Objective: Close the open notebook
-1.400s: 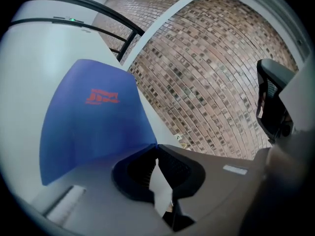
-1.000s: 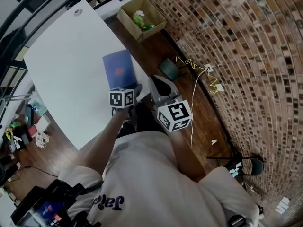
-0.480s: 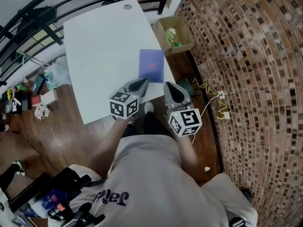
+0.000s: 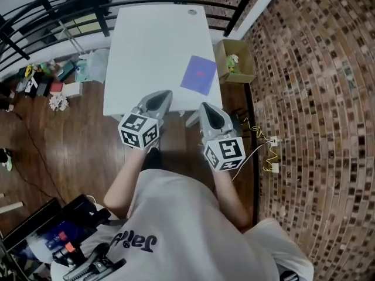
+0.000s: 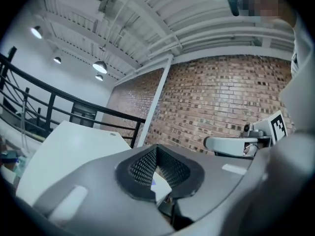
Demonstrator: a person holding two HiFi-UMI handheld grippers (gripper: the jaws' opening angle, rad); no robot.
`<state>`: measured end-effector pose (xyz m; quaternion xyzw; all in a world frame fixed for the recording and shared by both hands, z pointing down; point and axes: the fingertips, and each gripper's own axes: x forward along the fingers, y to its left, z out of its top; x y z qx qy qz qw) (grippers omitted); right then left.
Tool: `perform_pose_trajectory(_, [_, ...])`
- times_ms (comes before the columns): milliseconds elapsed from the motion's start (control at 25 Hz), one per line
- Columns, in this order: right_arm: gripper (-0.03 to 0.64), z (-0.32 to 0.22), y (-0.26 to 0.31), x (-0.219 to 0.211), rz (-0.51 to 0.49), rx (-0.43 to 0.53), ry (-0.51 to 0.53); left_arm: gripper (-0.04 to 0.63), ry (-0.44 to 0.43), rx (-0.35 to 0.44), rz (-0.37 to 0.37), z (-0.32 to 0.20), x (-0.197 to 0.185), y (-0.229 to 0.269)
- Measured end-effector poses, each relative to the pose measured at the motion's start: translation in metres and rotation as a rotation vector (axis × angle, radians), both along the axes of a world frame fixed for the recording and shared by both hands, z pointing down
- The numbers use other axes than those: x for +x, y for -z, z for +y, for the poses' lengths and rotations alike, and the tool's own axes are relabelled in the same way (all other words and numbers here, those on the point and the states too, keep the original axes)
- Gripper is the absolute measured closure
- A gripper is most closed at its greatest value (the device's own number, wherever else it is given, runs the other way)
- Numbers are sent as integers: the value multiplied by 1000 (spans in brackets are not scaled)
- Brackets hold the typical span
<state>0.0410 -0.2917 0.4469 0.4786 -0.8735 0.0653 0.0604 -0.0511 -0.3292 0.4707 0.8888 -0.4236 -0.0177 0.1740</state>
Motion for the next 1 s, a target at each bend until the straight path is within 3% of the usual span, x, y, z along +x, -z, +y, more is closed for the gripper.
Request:
perform_pose_trajectory(120, [629,64,-15,27,-29,-37,19,579,39,-11,-47,72,29,-13])
perform_pose_trajectory(240, [629,129,-43,64,-96,-182,10,578,74,-74,11,141,64,-23])
perform_pose_trajectory(320, [629,156,-49,83,-83,-227,10,578,72,-77,6,165,82,-14])
perform_pose_trajectory(600, [626,194,17,107,-13,-56,-22,578,28,129,-141,218,103,60])
perform_pose_trajectory(1000, [626,235,34,63,-1,-18,29,578,58,108,-132,267,66,50])
